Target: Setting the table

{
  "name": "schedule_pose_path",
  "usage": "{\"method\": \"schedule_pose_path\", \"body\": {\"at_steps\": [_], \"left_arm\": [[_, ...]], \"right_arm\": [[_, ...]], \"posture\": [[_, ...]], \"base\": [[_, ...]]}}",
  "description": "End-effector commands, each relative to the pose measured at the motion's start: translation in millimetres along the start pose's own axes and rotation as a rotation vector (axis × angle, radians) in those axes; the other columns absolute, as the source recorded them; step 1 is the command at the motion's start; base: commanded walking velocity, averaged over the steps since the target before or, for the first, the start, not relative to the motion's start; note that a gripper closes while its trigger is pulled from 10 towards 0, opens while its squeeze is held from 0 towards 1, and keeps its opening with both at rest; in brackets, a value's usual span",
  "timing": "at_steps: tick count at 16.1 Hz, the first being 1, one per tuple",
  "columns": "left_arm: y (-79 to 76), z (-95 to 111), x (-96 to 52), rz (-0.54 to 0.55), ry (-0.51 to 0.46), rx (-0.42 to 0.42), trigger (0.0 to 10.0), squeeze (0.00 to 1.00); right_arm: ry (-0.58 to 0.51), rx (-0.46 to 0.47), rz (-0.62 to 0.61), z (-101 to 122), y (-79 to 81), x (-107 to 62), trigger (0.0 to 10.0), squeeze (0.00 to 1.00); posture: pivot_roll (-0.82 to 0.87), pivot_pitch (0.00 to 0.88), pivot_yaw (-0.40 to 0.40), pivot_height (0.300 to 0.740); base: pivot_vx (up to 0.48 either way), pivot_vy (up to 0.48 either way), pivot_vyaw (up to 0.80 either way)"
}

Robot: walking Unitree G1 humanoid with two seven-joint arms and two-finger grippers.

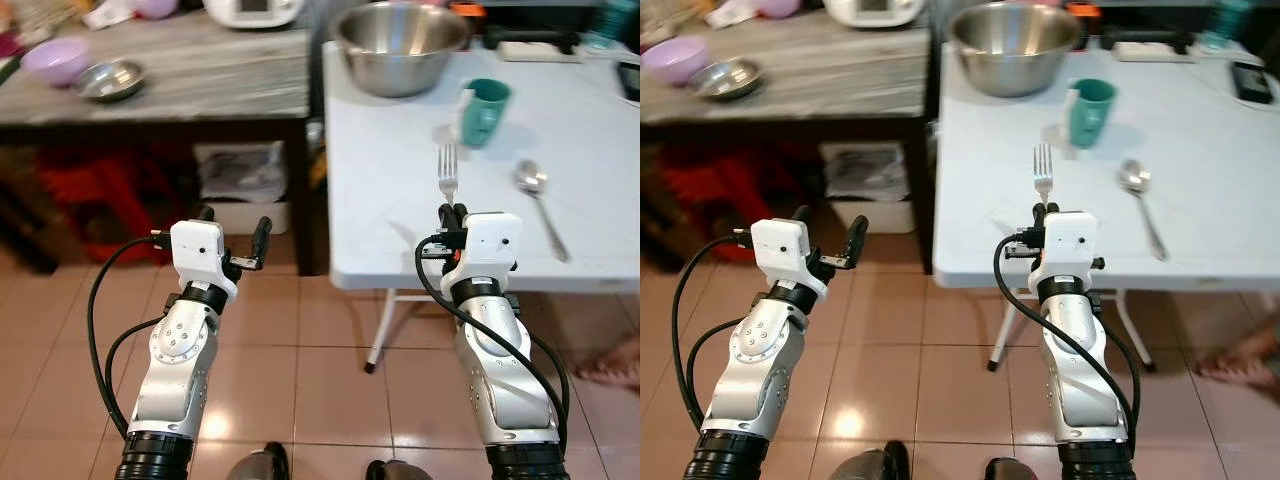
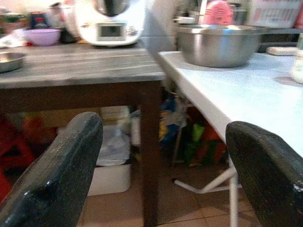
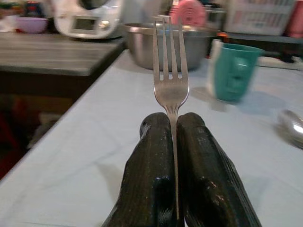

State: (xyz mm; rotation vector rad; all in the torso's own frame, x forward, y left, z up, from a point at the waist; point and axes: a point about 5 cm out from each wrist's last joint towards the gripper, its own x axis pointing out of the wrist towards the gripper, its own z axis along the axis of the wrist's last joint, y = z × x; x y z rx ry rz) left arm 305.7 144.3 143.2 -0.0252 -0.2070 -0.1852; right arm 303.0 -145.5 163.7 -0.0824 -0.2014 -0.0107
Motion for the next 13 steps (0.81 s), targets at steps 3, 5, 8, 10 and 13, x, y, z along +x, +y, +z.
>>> {"method": "schedule_pose_path", "body": {"at_steps": [3,5,8,10,13], "left_arm": [[3.2,-2.6,-2.9,0.001,0.012,0.002,10.0,0.00],[3.2,-2.5,-3.1,-0.001,0.011,0.003,10.0,0.00],[3.1,-2.3,-3.1,-0.002,0.009,0.002,10.0,0.00],[1.4,-2.8,-3.1,-0.010,0.012,-0.001,10.0,0.00],[0.9,-3.1,-3.0,-0.012,0.014,-0.004,10.0,0.00]], "right_arm": [[-0.008,0.007,0.002,1.3,1.7,-0.6,10.0,0.00],[-0.006,0.011,0.001,1.1,2.1,-0.5,10.0,0.00],[-0.003,0.011,-0.003,0.2,0.8,-0.5,10.0,0.00],[0.000,0.012,-0.006,-0.4,0.6,-1.1,10.0,0.00],[0.002,0.014,-0.005,-1.0,1.1,-1.1,10.0,0.00]], "posture": [[-0.11,0.177,0.046,0.740],[-0.11,0.176,0.047,0.740],[-0.11,0.177,0.049,0.740],[-0.11,0.179,0.050,0.740],[-0.11,0.179,0.050,0.740]], "base": [[0.000,0.000,0.37],[0.000,0.289,0.00],[0.000,0.332,0.00],[0.000,0.358,0.00],[0.000,0.471,0.00]]}}
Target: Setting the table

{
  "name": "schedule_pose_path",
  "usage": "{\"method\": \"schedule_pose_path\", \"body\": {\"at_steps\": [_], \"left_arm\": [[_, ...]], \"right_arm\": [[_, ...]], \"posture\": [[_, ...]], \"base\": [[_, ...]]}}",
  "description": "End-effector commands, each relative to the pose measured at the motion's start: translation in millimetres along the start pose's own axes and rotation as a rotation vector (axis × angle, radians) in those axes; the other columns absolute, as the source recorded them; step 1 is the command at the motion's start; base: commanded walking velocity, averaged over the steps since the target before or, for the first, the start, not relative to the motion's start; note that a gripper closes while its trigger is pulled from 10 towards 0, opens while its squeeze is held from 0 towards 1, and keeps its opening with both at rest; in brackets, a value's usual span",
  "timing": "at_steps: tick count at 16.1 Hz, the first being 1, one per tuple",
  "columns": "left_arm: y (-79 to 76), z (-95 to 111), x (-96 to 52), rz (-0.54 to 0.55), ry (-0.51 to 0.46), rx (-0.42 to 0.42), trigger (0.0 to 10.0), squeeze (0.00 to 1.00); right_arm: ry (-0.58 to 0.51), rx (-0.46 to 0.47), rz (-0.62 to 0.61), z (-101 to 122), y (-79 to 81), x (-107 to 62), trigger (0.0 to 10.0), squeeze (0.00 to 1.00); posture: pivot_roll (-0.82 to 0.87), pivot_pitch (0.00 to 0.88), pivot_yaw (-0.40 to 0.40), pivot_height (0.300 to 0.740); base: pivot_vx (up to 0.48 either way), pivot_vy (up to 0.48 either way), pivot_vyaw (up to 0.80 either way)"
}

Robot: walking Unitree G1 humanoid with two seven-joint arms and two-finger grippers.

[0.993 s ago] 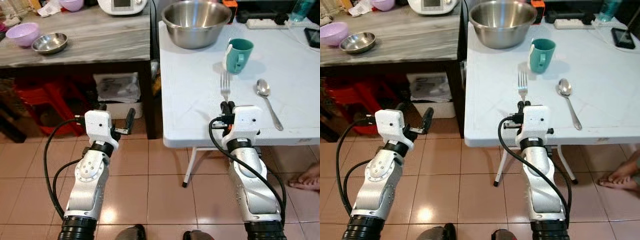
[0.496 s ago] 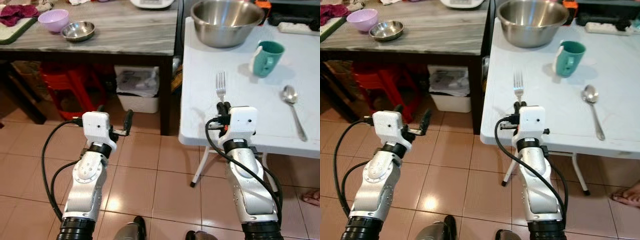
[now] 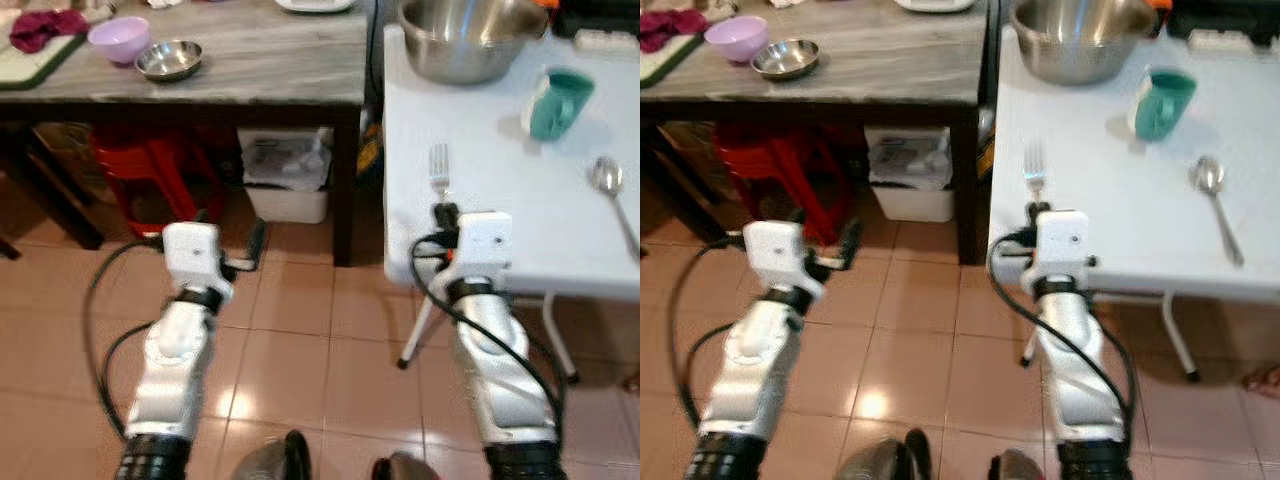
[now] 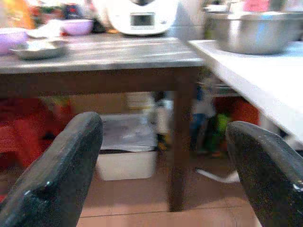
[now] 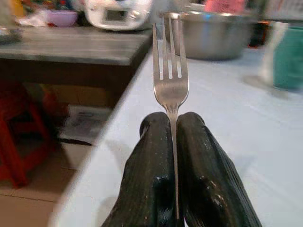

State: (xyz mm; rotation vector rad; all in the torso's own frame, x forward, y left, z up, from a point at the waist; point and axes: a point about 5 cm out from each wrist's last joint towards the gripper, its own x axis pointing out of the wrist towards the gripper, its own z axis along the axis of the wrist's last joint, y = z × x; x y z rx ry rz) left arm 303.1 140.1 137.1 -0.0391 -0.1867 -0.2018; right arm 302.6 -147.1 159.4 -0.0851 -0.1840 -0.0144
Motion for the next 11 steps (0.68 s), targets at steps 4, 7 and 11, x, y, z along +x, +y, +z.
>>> {"method": "schedule_pose_path", "body": {"at_steps": [4,7,11], "left_arm": [[5.2,2.6,0.2,0.002,-0.005,0.012,10.0,0.00],[2.6,2.6,0.9,-0.006,-0.007,0.011,10.0,0.00],[1.7,1.9,1.4,-0.010,-0.001,0.009,10.0,0.00]], "right_arm": [[-0.016,0.018,-0.002,3.2,2.9,0.4,10.0,0.00],[-0.017,0.019,-0.002,3.1,3.0,0.3,10.0,0.00],[-0.017,0.019,-0.005,2.6,2.9,0.2,10.0,0.00]], "posture": [[-0.11,0.179,0.050,0.740],[-0.11,0.179,0.052,0.740],[-0.11,0.180,0.054,0.740]], "base": [[0.000,0.472,0.00],[0.000,0.470,0.00],[0.000,0.467,0.00]]}}
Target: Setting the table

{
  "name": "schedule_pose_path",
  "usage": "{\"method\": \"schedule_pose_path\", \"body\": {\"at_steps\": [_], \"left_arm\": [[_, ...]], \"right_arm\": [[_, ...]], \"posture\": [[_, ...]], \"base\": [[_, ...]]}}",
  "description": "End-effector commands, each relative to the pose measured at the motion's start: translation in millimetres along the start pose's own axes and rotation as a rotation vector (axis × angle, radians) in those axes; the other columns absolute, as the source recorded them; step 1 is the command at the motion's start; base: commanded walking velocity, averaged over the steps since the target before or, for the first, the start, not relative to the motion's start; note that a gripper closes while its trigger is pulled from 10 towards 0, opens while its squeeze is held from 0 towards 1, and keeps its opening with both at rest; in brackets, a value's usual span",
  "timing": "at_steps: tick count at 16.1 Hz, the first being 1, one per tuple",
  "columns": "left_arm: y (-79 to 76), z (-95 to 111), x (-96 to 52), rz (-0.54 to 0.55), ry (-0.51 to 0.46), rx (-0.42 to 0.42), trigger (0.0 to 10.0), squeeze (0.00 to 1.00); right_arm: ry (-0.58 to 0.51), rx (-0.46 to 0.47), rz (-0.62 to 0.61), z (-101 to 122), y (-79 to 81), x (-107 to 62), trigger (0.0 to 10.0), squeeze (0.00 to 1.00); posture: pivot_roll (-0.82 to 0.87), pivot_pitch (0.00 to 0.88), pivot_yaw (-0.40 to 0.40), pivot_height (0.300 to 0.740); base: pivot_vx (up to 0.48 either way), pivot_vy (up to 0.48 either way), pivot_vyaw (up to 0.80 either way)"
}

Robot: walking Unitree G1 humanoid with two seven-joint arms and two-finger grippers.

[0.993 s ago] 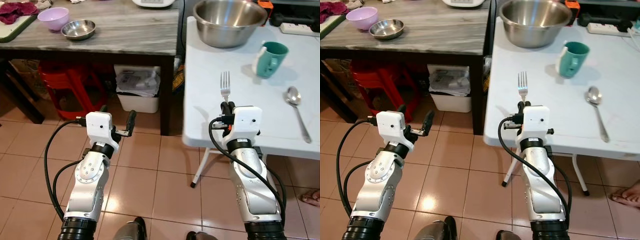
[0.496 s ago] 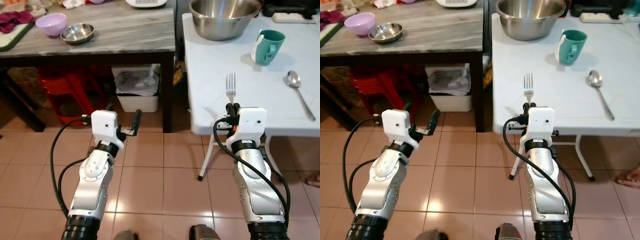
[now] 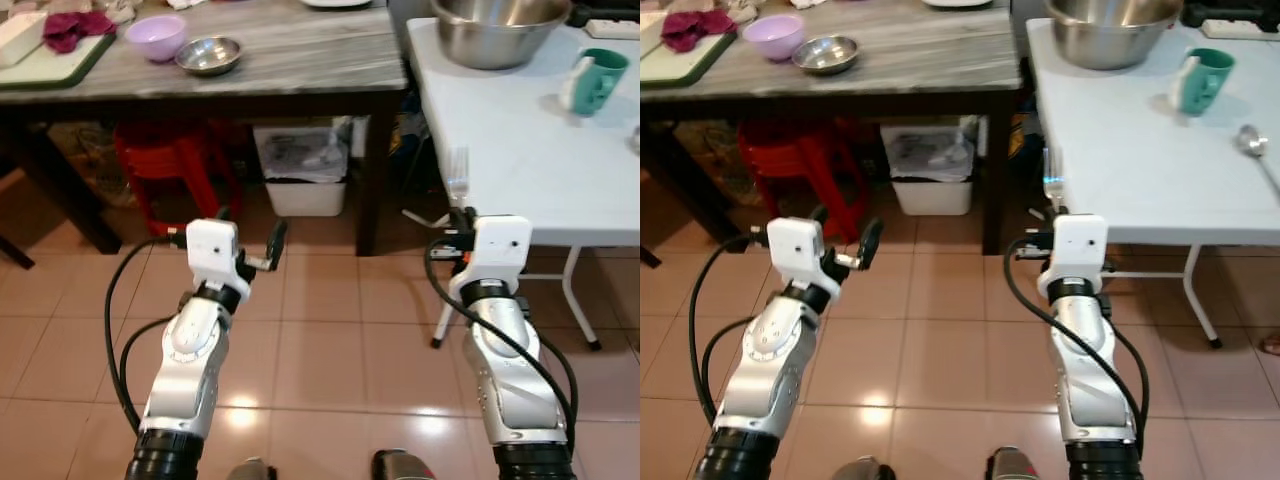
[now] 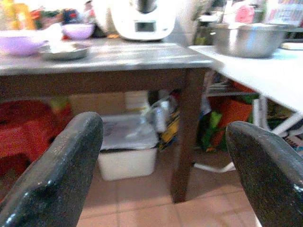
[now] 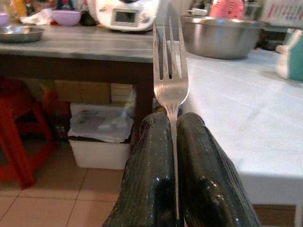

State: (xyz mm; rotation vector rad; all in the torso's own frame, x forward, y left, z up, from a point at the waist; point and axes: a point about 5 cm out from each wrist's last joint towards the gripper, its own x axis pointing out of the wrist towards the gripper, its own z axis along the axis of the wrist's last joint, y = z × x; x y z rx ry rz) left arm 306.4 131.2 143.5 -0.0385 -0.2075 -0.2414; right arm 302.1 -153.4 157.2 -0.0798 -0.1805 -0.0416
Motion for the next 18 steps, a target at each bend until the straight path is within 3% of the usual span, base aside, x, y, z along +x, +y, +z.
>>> {"method": "schedule_pose_path", "body": {"at_steps": [1,10,18], "left_arm": [[9.3,-3,-5.1,0.029,0.017,0.009,10.0,0.00],[6.9,-3,-4.7,0.021,0.016,0.009,10.0,0.00],[-1.0,1,-6.5,-0.061,-0.020,-0.006,10.0,0.00]], "right_arm": [[-0.022,0.016,0.023,5,9.0,0.8,10.0,0.00],[-0.017,0.018,0.016,4,7.8,0.8,10.0,0.00],[-0.014,0.017,0.015,2,8.2,0.2,10.0,0.00]], "posture": [[-0.11,0.180,0.054,0.740],[-0.11,0.180,0.055,0.740],[-0.11,0.181,0.059,0.740]], "base": [[0.000,0.465,0.00],[0.000,0.449,0.00],[0.079,0.000,0.00]]}}
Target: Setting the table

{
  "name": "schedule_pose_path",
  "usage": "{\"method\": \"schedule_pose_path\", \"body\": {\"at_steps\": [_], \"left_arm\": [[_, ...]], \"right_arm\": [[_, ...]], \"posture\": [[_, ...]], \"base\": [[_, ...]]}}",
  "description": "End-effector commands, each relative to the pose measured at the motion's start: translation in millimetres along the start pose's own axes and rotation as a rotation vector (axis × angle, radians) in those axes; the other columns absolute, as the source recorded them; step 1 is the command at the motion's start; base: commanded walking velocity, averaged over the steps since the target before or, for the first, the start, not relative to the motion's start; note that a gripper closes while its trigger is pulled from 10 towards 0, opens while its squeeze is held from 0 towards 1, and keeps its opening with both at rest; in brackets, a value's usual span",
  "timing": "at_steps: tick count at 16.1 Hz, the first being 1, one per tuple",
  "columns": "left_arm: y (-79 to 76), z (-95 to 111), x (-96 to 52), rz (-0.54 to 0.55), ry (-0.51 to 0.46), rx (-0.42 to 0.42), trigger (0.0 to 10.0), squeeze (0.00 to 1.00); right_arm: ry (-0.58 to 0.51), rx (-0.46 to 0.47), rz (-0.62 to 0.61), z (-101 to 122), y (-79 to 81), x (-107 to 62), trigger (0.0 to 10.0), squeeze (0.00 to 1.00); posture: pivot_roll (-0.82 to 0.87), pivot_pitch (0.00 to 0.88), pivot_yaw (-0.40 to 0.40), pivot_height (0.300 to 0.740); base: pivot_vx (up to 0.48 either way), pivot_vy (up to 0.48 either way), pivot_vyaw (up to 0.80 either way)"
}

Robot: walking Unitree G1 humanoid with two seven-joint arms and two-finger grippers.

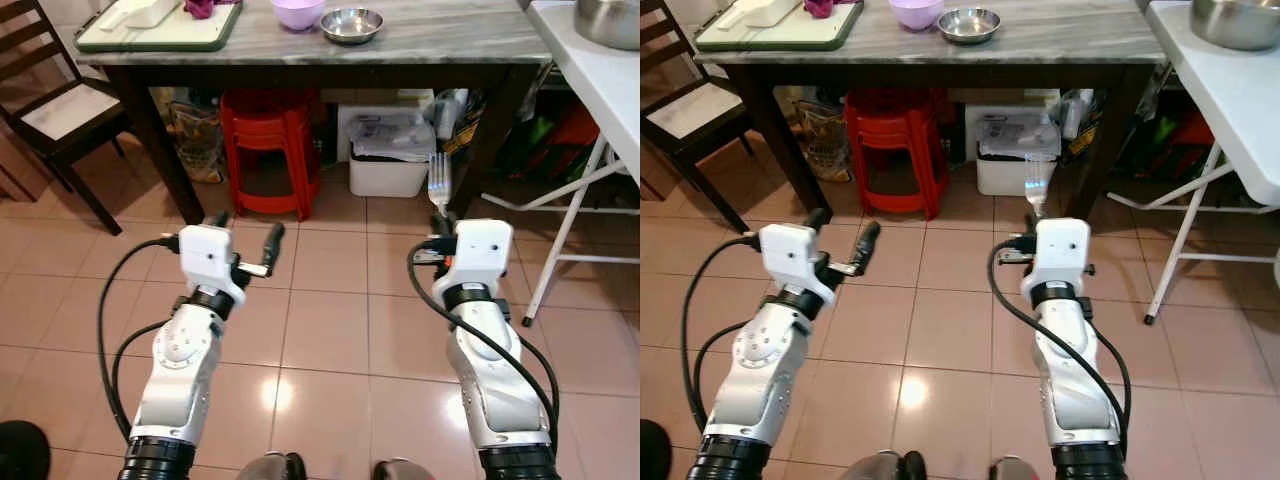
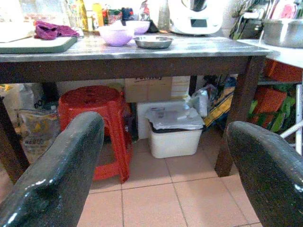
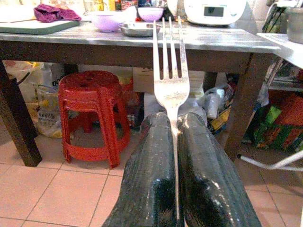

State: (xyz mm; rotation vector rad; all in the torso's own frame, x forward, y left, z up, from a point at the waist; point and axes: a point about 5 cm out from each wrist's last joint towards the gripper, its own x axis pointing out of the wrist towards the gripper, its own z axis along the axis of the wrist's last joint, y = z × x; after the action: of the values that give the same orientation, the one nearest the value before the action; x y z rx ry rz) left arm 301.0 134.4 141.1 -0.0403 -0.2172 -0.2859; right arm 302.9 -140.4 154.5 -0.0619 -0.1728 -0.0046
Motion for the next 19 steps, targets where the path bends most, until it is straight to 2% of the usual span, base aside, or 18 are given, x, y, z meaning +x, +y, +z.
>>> {"method": "schedule_pose_path", "body": {"at_steps": [1,19], "left_arm": [[-3.7,3.0,0.0,-0.024,-0.014,-0.004,10.0,0.00],[-8.1,3.1,0.3,-0.041,-0.016,-0.025,10.0,0.00]], "right_arm": [[-0.023,-0.006,-0.020,4.6,-4.9,0.4,10.0,0.00],[-0.036,-0.014,-0.002,6.7,-1.8,2.6,10.0,0.00]], "posture": [[-0.11,0.181,0.059,0.740],[-0.11,0.177,0.054,0.740]], "base": [[0.360,0.000,0.00],[0.467,0.000,0.00]]}}
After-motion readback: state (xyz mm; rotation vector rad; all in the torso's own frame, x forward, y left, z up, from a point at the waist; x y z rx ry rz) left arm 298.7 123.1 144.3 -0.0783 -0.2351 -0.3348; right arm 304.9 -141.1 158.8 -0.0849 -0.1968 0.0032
